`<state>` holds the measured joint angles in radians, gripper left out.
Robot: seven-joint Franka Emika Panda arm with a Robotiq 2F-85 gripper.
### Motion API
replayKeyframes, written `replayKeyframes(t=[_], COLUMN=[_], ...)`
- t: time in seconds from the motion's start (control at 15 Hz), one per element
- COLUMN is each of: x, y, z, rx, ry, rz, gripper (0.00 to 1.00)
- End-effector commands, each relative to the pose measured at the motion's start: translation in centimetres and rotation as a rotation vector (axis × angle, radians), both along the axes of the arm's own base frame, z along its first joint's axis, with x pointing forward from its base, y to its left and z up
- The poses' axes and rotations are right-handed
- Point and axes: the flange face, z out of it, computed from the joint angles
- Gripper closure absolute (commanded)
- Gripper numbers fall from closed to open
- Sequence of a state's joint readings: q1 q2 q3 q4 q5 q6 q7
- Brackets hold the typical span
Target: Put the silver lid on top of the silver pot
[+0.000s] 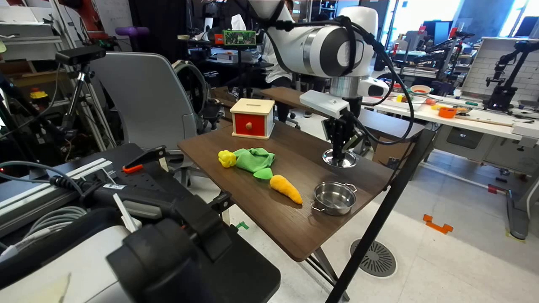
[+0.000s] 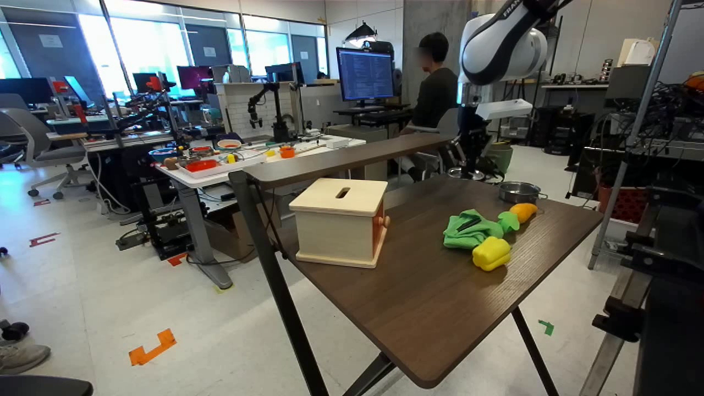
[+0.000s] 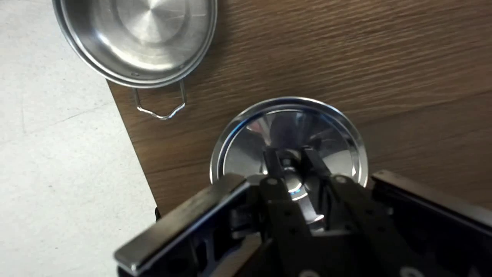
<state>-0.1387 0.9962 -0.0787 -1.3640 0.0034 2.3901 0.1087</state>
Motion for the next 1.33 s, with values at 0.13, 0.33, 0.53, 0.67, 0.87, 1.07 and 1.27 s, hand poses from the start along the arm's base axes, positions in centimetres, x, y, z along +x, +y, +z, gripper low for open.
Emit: replayKeyframes(t=[0.13, 0.33, 0.53, 0.67, 0.87, 1.07, 1.27], x=[-5.5, -8.8, -11.5, -13.0, -14.5, -14.7, -14.3], y=[1.1, 0.1, -1.8, -3.3, -5.4, -6.4, -6.2], z=[3.7, 3.4, 2.1, 0.7, -1.3, -1.7, -1.2], rx=[0.028, 0.028, 0.027, 0.024, 0.018, 0.014, 0.01], ry=[0.046, 0.059, 0.074, 0.088, 0.111, 0.119, 0.11], rz=[0.065, 0.064, 0.031, -0.002, -0.046, -0.069, -0.07], gripper=[0.95, 0.95, 0.95, 0.95, 0.95, 0.95, 0.95])
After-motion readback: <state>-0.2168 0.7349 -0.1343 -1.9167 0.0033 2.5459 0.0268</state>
